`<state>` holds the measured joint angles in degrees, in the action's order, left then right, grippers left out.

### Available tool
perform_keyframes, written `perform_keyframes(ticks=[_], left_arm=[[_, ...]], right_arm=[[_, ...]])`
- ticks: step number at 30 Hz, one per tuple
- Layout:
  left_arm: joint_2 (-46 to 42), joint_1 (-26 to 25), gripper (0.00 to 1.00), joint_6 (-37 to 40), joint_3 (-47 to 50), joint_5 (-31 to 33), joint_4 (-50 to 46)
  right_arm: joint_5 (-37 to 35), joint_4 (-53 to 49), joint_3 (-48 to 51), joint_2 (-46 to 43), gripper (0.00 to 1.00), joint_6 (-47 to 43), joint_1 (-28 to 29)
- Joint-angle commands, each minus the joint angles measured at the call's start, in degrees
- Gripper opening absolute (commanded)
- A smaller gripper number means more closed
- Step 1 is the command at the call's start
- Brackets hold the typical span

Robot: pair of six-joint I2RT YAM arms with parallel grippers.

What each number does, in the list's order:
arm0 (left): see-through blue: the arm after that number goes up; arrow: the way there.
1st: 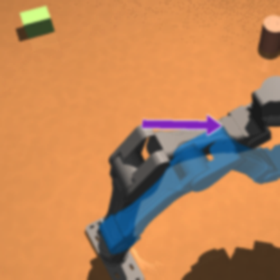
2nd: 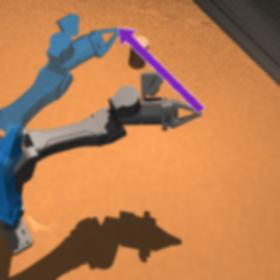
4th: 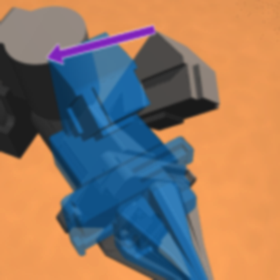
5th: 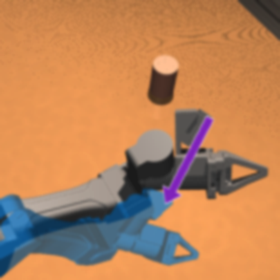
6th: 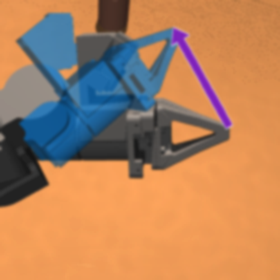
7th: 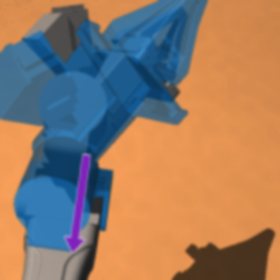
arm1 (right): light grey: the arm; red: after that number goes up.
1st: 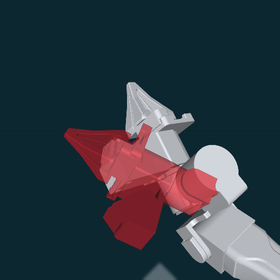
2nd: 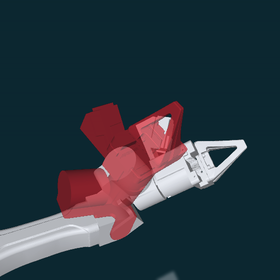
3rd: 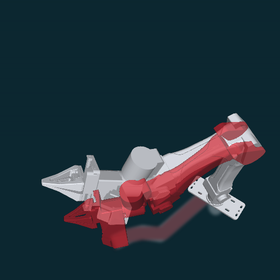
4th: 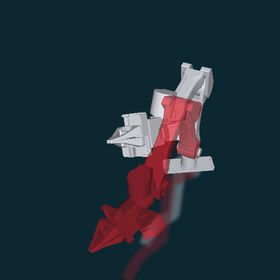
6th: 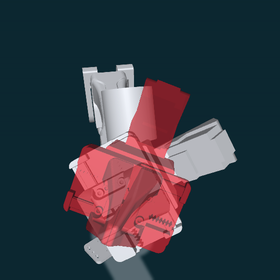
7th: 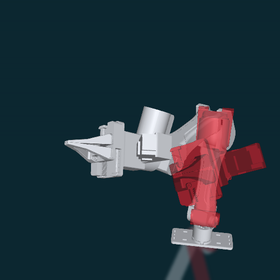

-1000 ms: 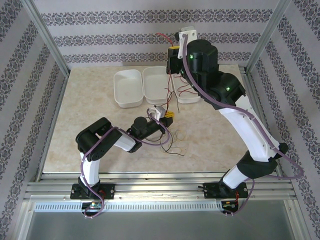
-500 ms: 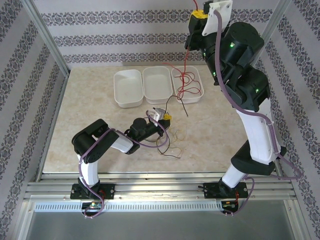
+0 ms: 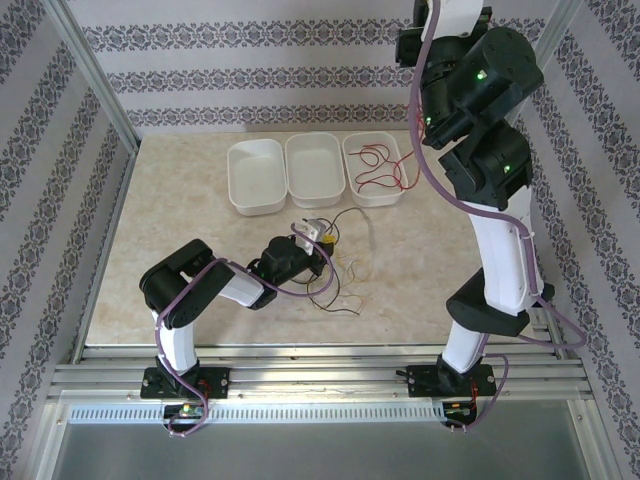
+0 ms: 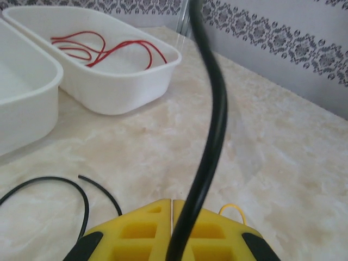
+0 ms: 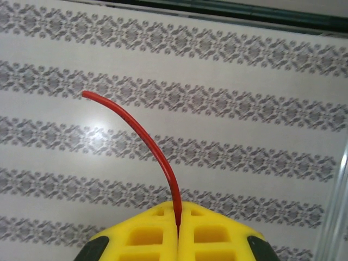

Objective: Untangle the cables

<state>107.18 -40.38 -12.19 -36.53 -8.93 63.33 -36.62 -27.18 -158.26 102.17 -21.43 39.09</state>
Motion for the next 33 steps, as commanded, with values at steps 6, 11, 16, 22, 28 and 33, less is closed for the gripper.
perform_keyframes(ticks=[6, 11, 16, 22, 28, 33], left_arm=[[-2.73, 0.65, 0.0, 1.96, 0.95, -1.77, -2.39], [-4.92, 0.72, 0.0, 2.95, 1.31, -2.77, -3.39], [-6.17, 0.61, 0.0, 3.48, 1.36, -1.96, -4.29], [-6.52, 0.65, 0.0, 3.48, 1.61, -1.0, -4.26], [-6.48, 0.65, 0.0, 3.31, 1.9, -0.41, -3.65], [-6.08, 0.65, 0.0, 3.33, 1.74, -0.33, -3.71]], right_arm=[[-0.92, 1.86, 5.53, -0.27, 0.0, 0.42, -2.8], [0.67, -1.65, 7.14, 3.79, 0.0, 4.82, -6.1], [2.41, -3.12, 7.11, 9.3, 0.0, 7.44, -8.38], [3.4, -3.32, 6.56, 16.44, 0.0, 8.83, -10.89], [3.44, -3.25, 3.34, 23.52, 0.0, 10.45, -13.42], [4.58, -2.5, 1.8, 27.43, 0.0, 13.16, -15.44]])
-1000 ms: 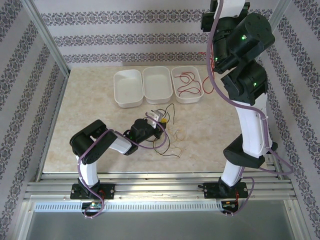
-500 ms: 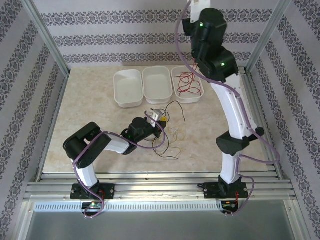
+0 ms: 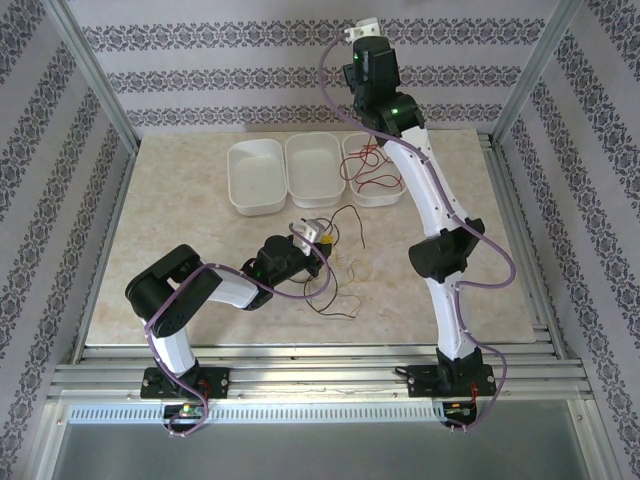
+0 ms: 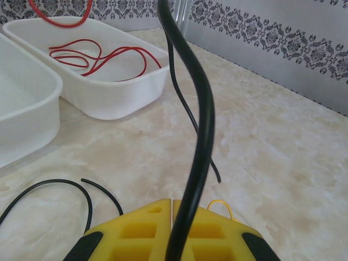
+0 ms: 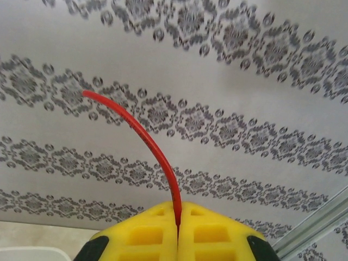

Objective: Untangle the cables

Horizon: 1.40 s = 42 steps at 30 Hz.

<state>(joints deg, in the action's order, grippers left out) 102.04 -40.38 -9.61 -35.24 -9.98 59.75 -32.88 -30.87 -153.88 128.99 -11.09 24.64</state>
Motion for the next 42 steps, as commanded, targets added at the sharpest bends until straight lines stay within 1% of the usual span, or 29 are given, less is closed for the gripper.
perform_keyframes(ticks=[1, 11, 15, 22, 29, 36, 42], left_arm=[[-0.8, 0.65, 0.0, 0.73, 0.45, 0.77, -0.08], [0.35, 0.81, 0.0, 0.02, 0.3, 0.77, 0.22], [0.66, 0.83, 0.0, -0.3, 0.27, 0.79, 0.28], [0.71, 0.91, 0.0, -0.85, 0.45, 1.01, 0.41], [0.88, 1.01, 0.0, -1.2, 0.54, 0.98, 0.47], [0.99, 1.01, 0.0, -1.38, 0.56, 1.16, 0.5], [1.82, 1.07, 0.0, -1.97, -0.06, 0.83, 0.47]], right_arm=[[0.96, 1.34, -2.57, 1.27, 0.0, 3.23, -1.34], [2.89, -0.57, -2.03, 6.31, 0.0, 6.16, -4.51], [4.08, -1.0, 0.01, 7.48, 0.0, 6.68, -5.07], [6.53, -5.29, 0.71, 10.63, 0.0, 8.56, -6.71], [10.21, -8.42, 3.15, 13.53, 0.0, 9.21, -7.82], [15.37, -15.37, 3.05, 17.49, 0.0, 10.87, -9.15], [18.99, -16.52, 5.13, 18.95, 0.0, 10.79, -9.45]])
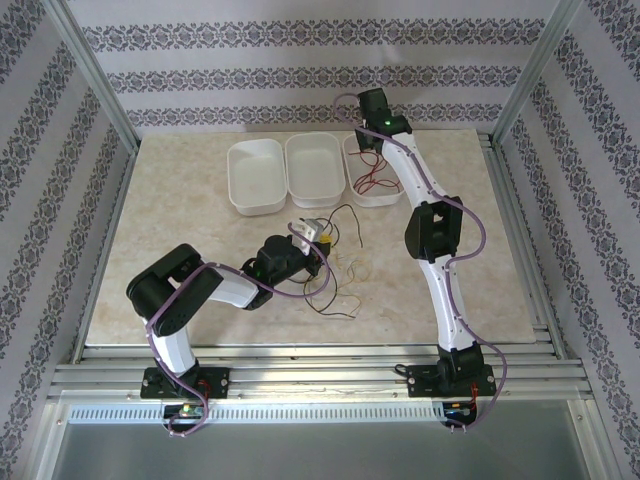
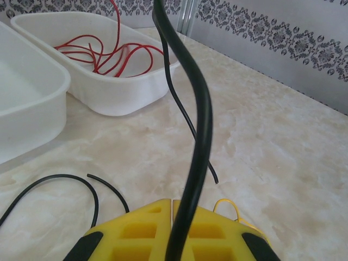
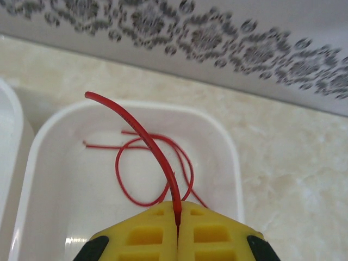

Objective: Untangle the cables

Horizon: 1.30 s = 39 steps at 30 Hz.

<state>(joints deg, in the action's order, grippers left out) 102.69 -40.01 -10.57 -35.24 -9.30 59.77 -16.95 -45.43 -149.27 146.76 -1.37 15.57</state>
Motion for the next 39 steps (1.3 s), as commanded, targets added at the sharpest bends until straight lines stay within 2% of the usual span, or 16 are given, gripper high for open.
perform_keyframes(ticks=[1, 15, 18, 19, 22, 32, 36, 39], left_arm=[[1.23, 0.7, 0.0, -1.16, -0.03, 0.12, 0.52], [1.94, 0.72, 0.0, -1.91, 0.0, -0.18, 0.83], [2.07, 0.72, 0.0, -2.17, 0.01, -0.19, 1.06], [2.07, 0.8, 0.0, -2.18, -0.04, -0.27, 1.06], [2.07, 0.72, 0.05, -2.18, -0.03, -0.37, 1.05], [1.81, 0.7, 0.05, -2.52, -0.44, -1.02, 0.92], [1.56, 0.72, 0.05, -2.44, -0.55, -1.12, 0.83], [1.54, 0.72, 0.05, -2.44, -0.48, -1.05, 0.87]], right_arm=[[3.32, -2.37, 0.31, 1.73, 0.0, 0.98, -0.29], [4.2, -6.25, -2.64, 6.21, 0.03, 1.58, -0.87], [4.76, -8.5, -3.52, 6.78, 0.06, 2.11, -1.04], [4.6, -8.92, -3.33, 6.79, 0.11, 2.14, -1.01], [4.89, -8.4, -1.08, 5.47, 0.34, 2.15, -1.06], [4.07, -8.82, -1.19, -1.28, 0.62, 1.17, -0.17], [2.36, -9.0, 0.18, -4.41, 0.64, 1.45, -0.12], [2.62, -8.22, 1.91, -6.05, 0.51, 1.71, -0.32]])
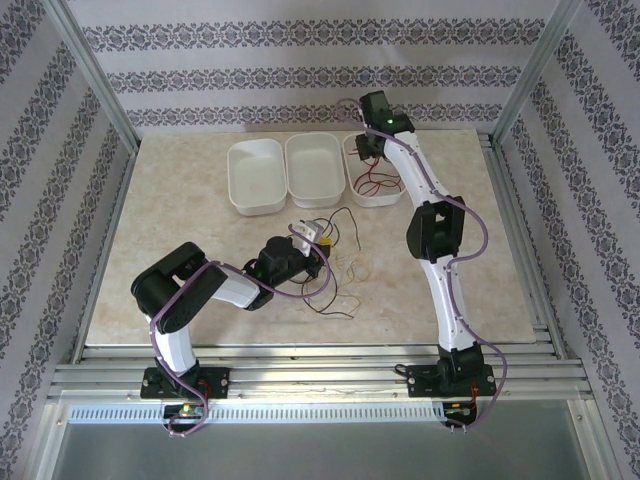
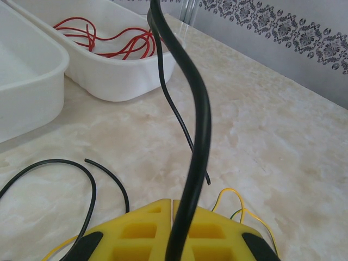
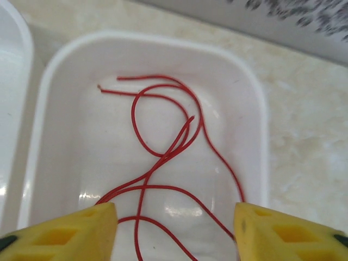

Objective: Untangle the cables

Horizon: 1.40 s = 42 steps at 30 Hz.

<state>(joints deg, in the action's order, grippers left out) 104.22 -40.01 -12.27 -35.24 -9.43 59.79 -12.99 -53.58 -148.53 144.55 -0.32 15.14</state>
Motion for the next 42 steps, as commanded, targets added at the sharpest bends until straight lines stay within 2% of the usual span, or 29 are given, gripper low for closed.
perform_keyframes(ticks=[1, 2, 5, 11, 16, 25, 31, 39, 42], left_arm=[[-0.01, 0.76, 0.05, -0.74, -0.42, -0.93, 0.85], [0.01, 0.74, 0.05, -0.69, -0.35, -0.85, 0.79], [-0.01, 0.73, 0.05, -0.91, -0.3, -0.85, 0.8], [-0.14, 0.73, 0.05, -0.66, -0.31, -0.65, 0.53], [-0.67, 0.68, 0.03, -0.32, -0.48, -0.45, -0.14], [-4.3, 0.77, 0.01, 0.14, -2.85, -0.71, -5.17], [-7.56, 0.72, 0.0, 0.59, -4.37, -1.57, -9.5], [-12.1, 0.72, 0.0, 0.67, -9.93, -3.22, -20.77], [-13.07, 0.84, 0.0, -0.06, -10.98, -2.96, -22.23]], right_arm=[[-1.17, -0.02, 1.37, -4.11, 0.45, 0.87, 0.1], [-1.18, -0.1, 1.4, -4.05, 0.41, 1.06, 0.07], [-0.59, -0.46, 1.33, -3.61, 0.37, 1.71, -0.04], [0.42, -2.5, 1.25, -4.02, 0.34, 3.58, -0.01], [0.31, -2.25, 6.18, -10.08, 0.34, 5.28, 0.29], [0.07, 2.7, 25.24, -28.02, 0.39, 9.91, 0.68], [0.6, 9.63, 44.97, -42.24, 0.42, 13.62, 0.82], [7.39, 24.86, 72.21, -61.1, 0.47, 19.73, 1.38], [10.57, 30.74, 80.94, -67.24, 0.48, 21.89, 2.32]])
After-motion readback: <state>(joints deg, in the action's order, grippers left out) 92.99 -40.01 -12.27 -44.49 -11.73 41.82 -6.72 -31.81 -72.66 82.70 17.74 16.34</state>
